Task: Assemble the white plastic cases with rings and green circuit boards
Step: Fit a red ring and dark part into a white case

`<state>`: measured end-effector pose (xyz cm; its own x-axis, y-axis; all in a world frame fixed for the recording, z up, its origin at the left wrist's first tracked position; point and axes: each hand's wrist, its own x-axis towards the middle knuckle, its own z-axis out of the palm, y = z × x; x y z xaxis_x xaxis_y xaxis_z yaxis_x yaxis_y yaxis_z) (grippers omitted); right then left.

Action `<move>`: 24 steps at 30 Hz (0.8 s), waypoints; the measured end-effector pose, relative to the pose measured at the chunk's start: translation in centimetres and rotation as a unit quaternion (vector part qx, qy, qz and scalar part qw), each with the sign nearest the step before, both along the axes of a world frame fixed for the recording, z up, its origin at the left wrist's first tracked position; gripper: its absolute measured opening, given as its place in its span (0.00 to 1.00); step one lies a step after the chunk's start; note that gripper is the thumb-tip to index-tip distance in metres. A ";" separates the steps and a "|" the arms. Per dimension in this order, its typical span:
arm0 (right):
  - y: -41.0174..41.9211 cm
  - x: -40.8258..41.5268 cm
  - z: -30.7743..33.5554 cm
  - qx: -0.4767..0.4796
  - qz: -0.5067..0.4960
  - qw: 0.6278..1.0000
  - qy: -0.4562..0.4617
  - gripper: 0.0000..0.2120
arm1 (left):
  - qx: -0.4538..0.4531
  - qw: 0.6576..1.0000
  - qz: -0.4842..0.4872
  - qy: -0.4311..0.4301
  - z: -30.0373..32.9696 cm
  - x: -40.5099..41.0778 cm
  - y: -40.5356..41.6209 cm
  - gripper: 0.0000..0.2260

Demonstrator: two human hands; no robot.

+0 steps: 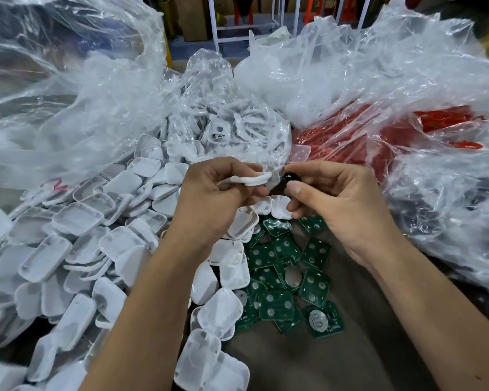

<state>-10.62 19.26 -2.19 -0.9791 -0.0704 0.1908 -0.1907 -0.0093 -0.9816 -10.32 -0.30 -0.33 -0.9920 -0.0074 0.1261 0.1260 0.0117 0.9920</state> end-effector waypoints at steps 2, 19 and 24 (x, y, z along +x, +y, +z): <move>-0.2 0.0 0.1 -0.022 -0.005 1.000 -0.006 0.07 | -0.006 1.000 0.006 -0.007 0.0 -0.1 0.0 0.11; -0.9 0.6 0.5 -0.130 0.018 0.990 -0.052 0.06 | 0.015 0.996 -0.042 -0.080 -0.3 -0.4 -0.6 0.06; -1.0 0.6 0.6 -0.148 0.032 0.986 -0.065 0.07 | 0.029 0.998 -0.010 -0.063 -0.3 -0.5 -0.9 0.09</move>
<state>-10.03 18.24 -1.64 -0.9920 -0.0927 0.0860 -0.0537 -0.3074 -0.9501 -10.82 -1.21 -0.59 -1.0000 0.0087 0.0006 0.0002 -0.0474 0.9989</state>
